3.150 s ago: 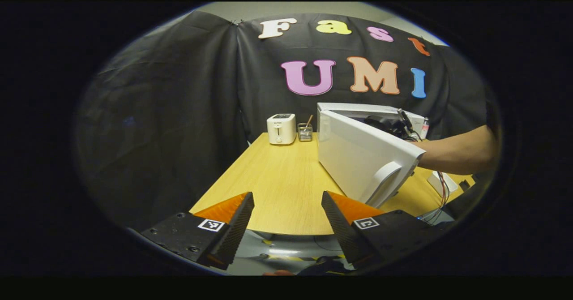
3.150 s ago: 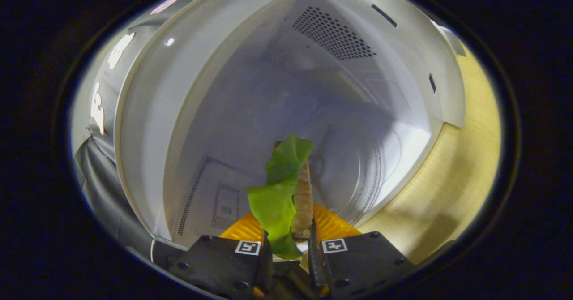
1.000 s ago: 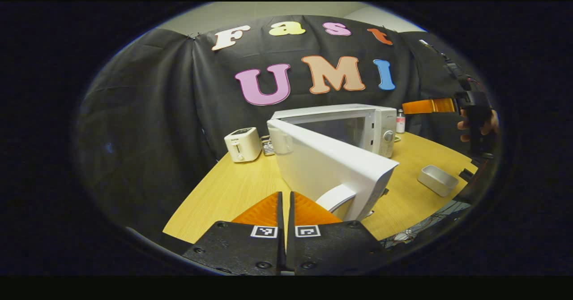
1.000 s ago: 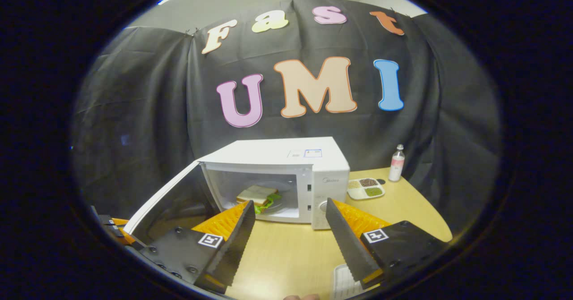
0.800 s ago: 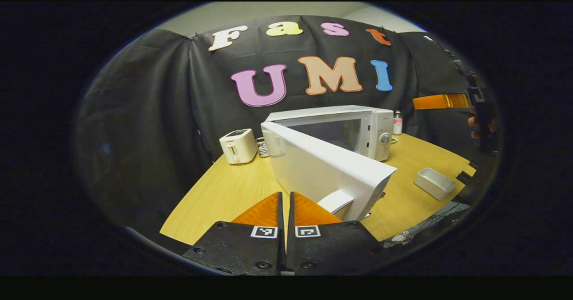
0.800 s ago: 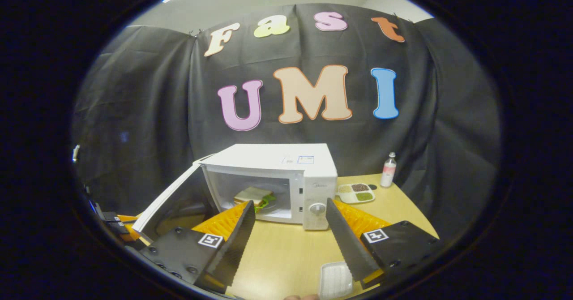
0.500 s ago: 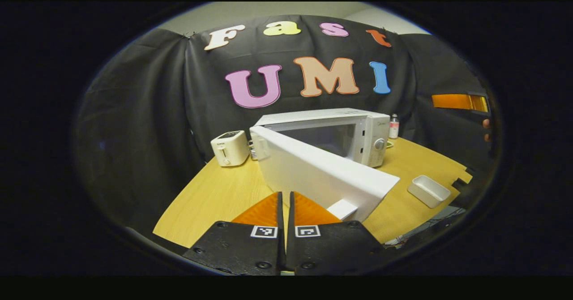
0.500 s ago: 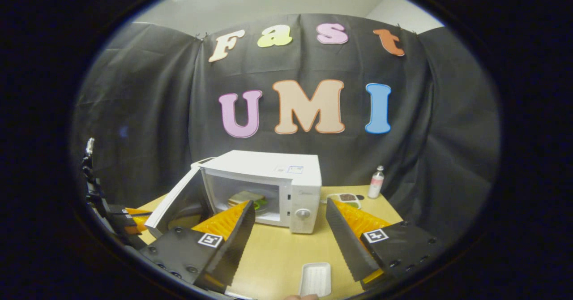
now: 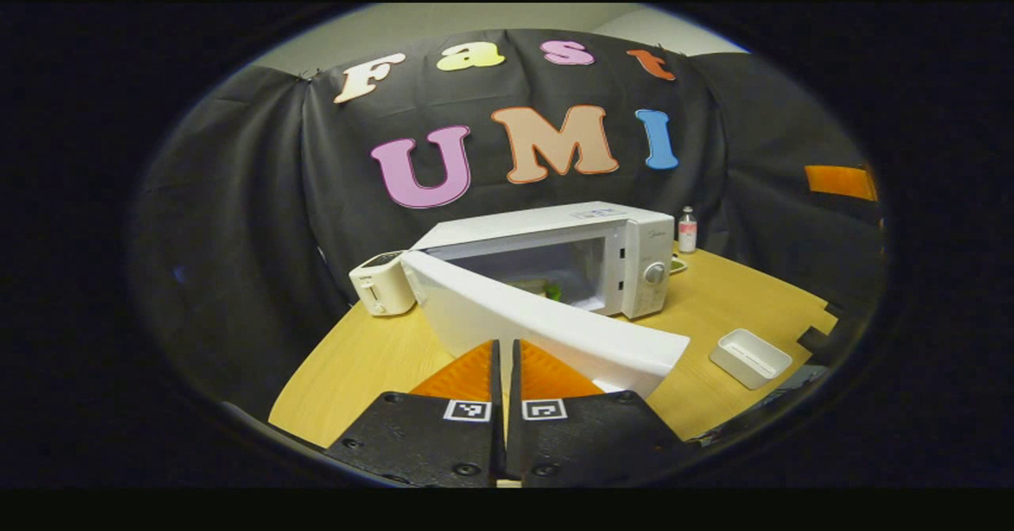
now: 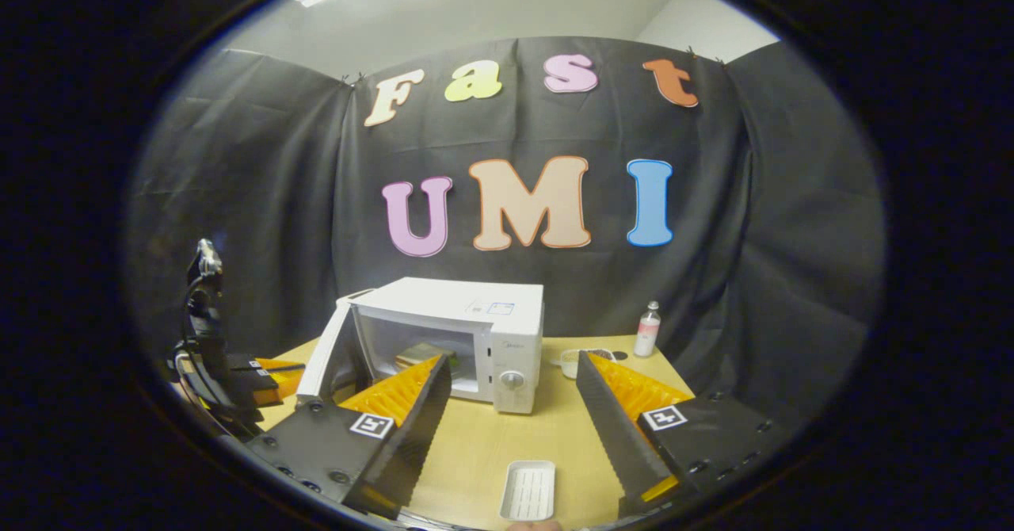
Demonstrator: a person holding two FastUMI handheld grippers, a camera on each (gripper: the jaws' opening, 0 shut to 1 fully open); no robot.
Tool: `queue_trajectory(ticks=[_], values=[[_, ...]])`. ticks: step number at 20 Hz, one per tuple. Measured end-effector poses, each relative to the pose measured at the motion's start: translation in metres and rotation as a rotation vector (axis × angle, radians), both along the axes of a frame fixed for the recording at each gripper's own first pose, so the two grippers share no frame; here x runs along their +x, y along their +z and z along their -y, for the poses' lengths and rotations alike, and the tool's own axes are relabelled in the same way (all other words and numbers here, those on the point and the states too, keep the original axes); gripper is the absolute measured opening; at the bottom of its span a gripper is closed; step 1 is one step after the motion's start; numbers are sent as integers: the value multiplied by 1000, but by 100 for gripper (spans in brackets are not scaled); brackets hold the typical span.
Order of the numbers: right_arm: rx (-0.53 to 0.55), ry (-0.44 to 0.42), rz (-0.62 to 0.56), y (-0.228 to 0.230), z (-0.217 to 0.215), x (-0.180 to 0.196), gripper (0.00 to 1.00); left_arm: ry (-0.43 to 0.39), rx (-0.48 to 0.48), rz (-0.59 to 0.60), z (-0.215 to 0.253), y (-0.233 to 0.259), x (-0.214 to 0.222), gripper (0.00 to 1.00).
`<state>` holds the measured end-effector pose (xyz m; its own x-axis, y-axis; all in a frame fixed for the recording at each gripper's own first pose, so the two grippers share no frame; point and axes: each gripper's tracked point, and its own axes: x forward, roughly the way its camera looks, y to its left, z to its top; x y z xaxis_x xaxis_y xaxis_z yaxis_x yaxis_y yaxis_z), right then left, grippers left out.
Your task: Open the microwave oven with the left hand, put the food in, and close the microwave oven.
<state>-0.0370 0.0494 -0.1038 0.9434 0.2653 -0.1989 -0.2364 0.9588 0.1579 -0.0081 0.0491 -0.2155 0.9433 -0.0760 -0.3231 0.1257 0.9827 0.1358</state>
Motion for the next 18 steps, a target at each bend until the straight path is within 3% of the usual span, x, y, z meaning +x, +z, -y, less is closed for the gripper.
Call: queue_trajectory(ticks=[11, 12, 18], values=[[1, -49, 21, 3, 58, -11, 87, -68, 35, 15, 62, 4, 34, 0], [4, -49, 19, 2, 61, -13, 97, -68, 36, 16, 63, 4, 39, 0], [17, -56, 11, -2, 73, -17, 97, -61, 36, 0, 73, -2, 58, 1]])
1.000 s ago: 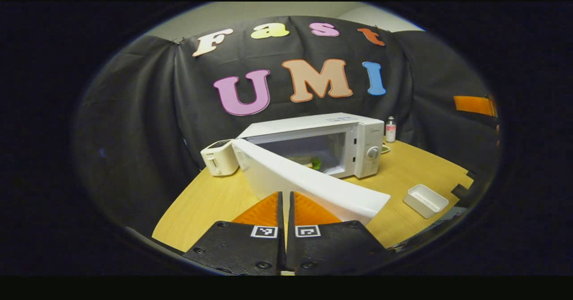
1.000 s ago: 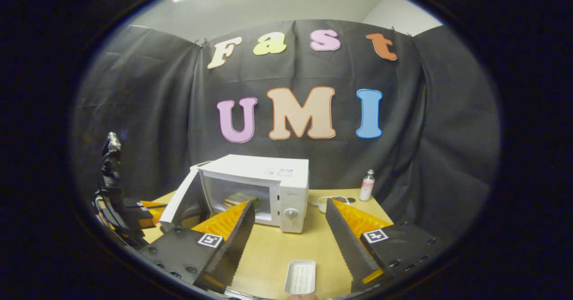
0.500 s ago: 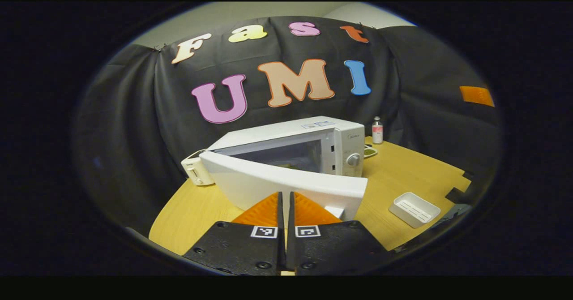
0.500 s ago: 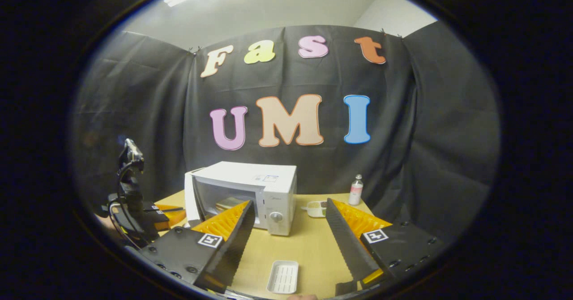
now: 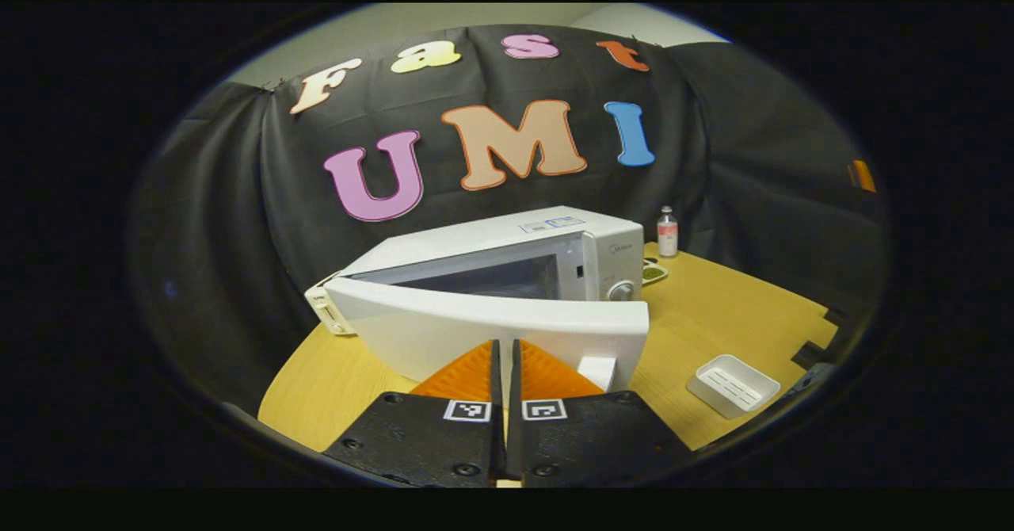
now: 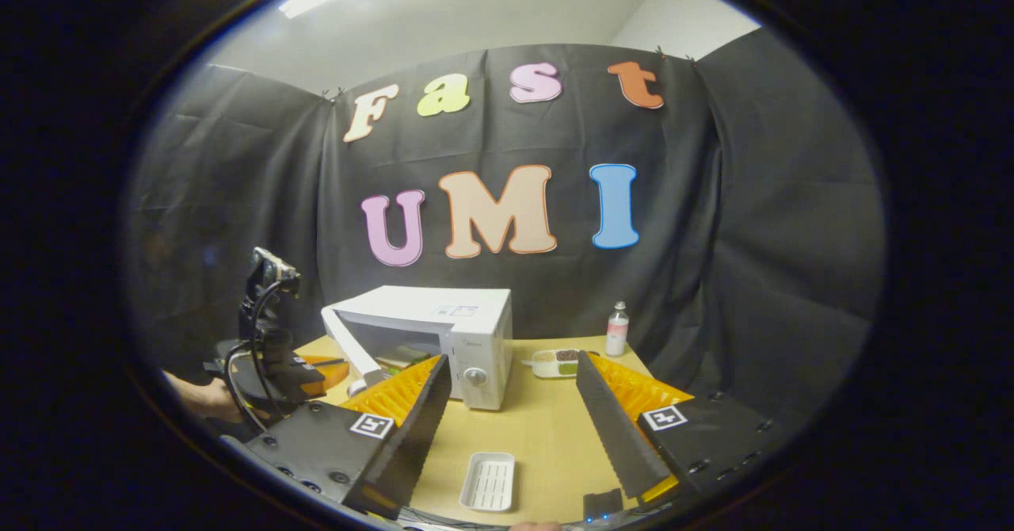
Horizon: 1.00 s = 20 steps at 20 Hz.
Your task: Open the microwave oven with the left hand, put the food in, and close the microwave oven.
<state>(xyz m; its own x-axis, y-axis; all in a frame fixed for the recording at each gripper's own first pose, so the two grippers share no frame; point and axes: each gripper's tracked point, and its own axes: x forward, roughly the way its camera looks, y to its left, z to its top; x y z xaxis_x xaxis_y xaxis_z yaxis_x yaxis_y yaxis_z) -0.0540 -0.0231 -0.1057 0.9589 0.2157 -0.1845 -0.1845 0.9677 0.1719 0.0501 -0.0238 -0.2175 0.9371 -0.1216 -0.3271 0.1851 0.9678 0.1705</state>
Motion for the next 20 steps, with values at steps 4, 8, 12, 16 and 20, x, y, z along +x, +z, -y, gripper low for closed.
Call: queue_trajectory(ticks=[4, 8, 12, 16, 20], values=[[-1, 0, -9, -6, 3, 3, 97, 3, -3, -1, 7, 0, 16, 0], [5, -4, -16, -9, 6, 10, 97, 0, -9, 1, 16, 0, 33, 0], [-1, -7, -21, -13, 7, 18, 97, -5, -16, 3, 23, 0, 49, 0], [-20, -1, -27, -17, 4, 21, 87, -14, -21, 6, 30, 0, 72, 0], [-27, 1, -36, -23, 1, 28, 87, -28, -18, 14, 36, 2, 96, 0]])
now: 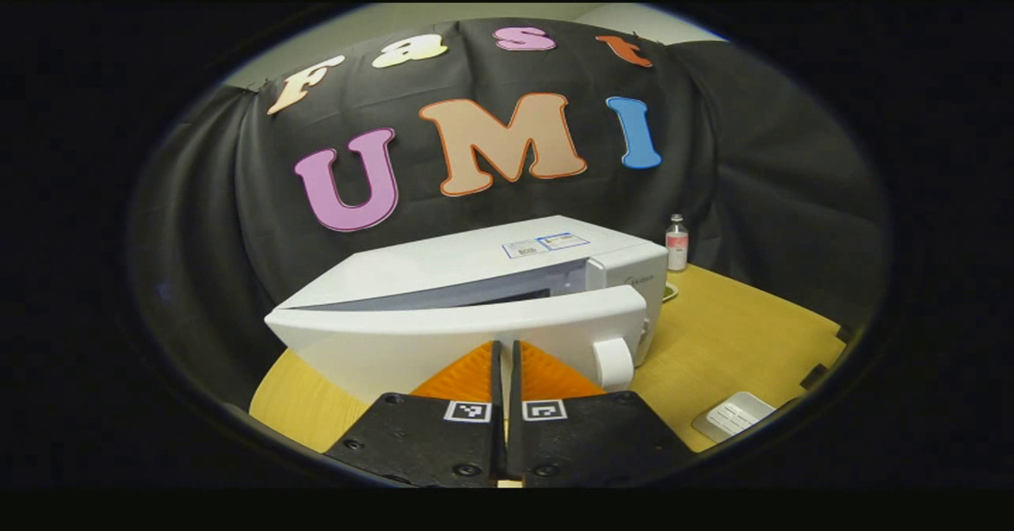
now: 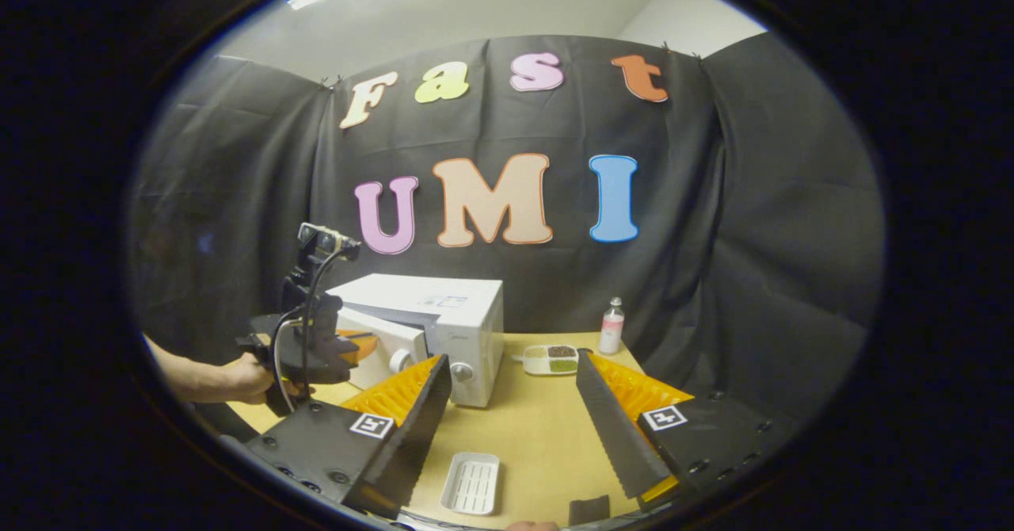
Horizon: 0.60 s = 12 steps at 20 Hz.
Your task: Open the microwave oven with the left hand, put the food in, and close the microwave oven.
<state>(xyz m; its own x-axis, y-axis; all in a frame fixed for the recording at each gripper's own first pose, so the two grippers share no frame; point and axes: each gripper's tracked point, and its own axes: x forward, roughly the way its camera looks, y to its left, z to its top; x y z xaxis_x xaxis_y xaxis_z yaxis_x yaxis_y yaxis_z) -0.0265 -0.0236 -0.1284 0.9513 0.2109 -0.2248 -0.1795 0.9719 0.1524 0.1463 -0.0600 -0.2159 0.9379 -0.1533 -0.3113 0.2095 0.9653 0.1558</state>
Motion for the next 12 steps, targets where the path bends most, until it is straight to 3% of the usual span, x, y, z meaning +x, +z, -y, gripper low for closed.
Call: queue_trajectory(ticks=[1, 2, 3, 12], values=[[2, -3, -5, -2, 1, 1, 87, -1, -2, -2, 1, -1, 7, 0], [6, -5, -7, -3, 0, 2, 97, 0, 0, -9, 1, -2, 12, 0], [10, -8, -9, -3, 0, 5, 87, 0, -2, -7, 3, -1, 17, 0], [16, -35, -16, -9, 9, 13, 87, -1, -21, -16, 10, -4, 29, 0]])
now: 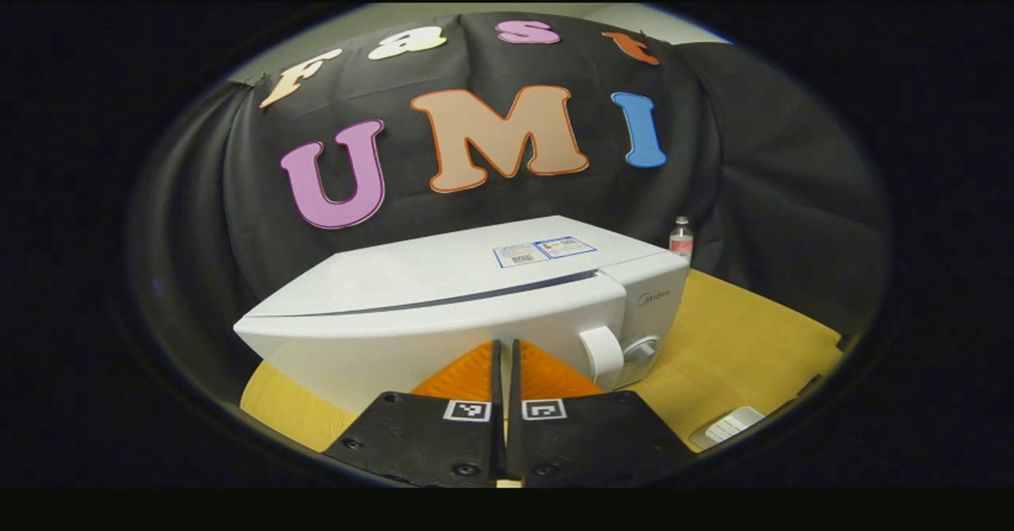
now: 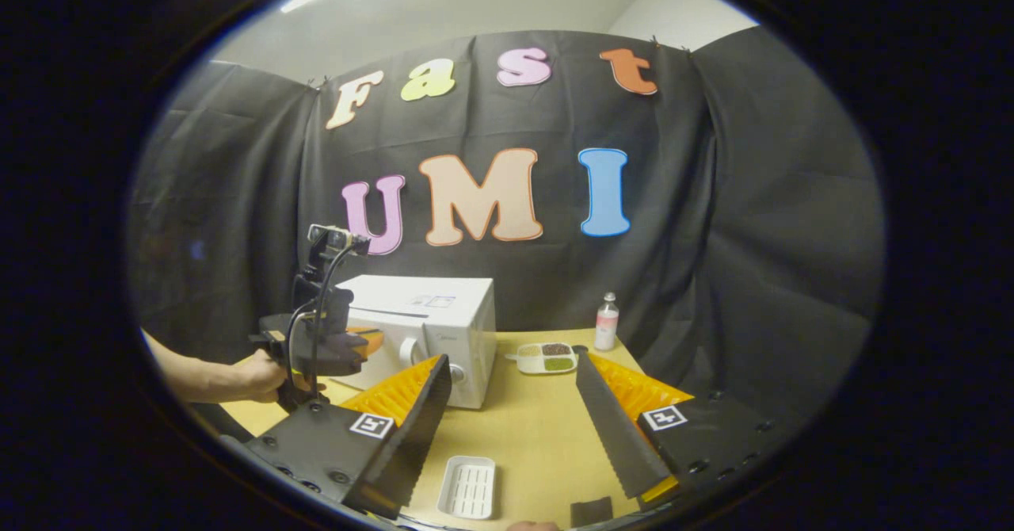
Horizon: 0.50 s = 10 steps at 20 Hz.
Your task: Open the microwave oven with the left hand, put the food in, and close the microwave oven.
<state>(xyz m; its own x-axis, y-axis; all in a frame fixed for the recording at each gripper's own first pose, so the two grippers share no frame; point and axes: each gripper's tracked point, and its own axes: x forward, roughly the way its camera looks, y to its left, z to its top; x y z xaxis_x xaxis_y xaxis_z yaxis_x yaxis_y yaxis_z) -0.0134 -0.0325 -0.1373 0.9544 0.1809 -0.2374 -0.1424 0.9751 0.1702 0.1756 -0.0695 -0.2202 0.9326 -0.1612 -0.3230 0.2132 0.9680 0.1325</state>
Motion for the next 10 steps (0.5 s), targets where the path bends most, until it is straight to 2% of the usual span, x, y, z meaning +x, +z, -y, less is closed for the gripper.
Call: queue_trajectory(ticks=[3, 4, 5, 6, 10], values=[[-3, -2, 0, -1, 0, 1, 87, 11, -9, 22, 0, 5, 6, 0], [0, -2, -1, -1, 1, 1, 87, 2, -24, 28, 5, 5, 11, 0], [2, 0, -3, -2, 0, 2, 87, -8, -10, -16, 7, 0, 13, 0], [3, 4, -6, -3, -2, 3, 87, -46, -48, -30, 22, -4, 10, 1], [5, 5, -5, -2, -3, 6, 87, -39, 16, 4, 22, 6, 9, 0]])
